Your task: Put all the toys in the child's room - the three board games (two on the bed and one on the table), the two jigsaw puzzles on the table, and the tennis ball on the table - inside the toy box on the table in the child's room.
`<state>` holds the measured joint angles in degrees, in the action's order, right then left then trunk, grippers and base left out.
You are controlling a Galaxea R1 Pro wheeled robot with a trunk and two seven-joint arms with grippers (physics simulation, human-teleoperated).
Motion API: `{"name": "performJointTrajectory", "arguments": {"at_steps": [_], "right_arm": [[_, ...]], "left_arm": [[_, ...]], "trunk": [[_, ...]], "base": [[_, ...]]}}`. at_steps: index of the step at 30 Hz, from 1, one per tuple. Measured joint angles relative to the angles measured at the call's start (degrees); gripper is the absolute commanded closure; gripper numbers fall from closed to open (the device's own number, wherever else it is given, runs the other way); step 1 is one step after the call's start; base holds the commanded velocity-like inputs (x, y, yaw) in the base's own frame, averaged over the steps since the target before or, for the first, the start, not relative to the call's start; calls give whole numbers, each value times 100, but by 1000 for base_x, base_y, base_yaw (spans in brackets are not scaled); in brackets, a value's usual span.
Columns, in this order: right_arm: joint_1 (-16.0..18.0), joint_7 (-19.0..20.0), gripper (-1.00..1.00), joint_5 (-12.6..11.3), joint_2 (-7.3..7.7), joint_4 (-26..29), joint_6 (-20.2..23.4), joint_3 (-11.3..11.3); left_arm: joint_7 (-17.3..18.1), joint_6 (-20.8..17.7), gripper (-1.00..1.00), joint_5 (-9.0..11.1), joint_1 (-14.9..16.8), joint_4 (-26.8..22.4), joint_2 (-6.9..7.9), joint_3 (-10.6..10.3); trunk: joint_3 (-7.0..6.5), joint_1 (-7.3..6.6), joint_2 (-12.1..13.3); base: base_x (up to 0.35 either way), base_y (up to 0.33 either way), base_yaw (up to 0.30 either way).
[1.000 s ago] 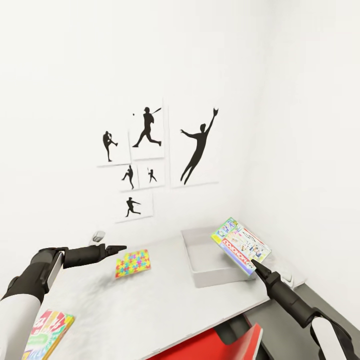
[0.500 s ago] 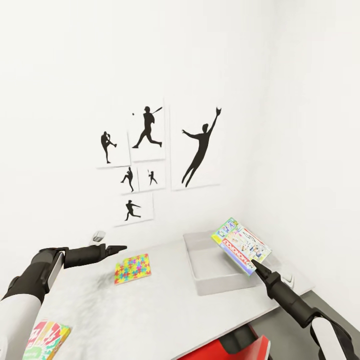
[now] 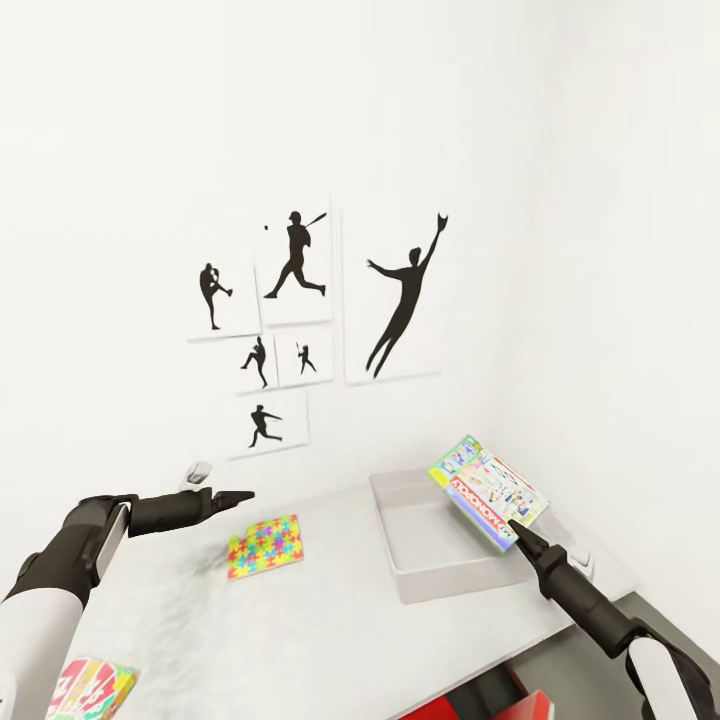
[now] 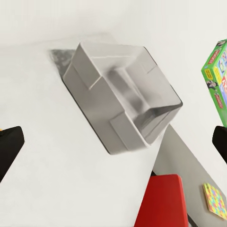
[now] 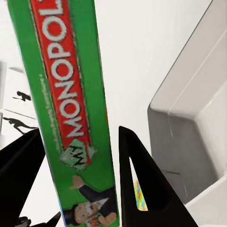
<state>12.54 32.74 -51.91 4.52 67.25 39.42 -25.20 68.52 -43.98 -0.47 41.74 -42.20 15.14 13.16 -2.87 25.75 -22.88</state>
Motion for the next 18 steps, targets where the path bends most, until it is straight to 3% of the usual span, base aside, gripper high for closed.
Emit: {"name": "performJointTrajectory", "arguments": {"at_steps": [18], "right_arm": [[0,33,100,-7,8,8,37,-8]], "left_arm": [[9,5,-100,0,-1,0,7,0]], "trunk": [[0,1,1]], "base": [[32,5,0]]}}
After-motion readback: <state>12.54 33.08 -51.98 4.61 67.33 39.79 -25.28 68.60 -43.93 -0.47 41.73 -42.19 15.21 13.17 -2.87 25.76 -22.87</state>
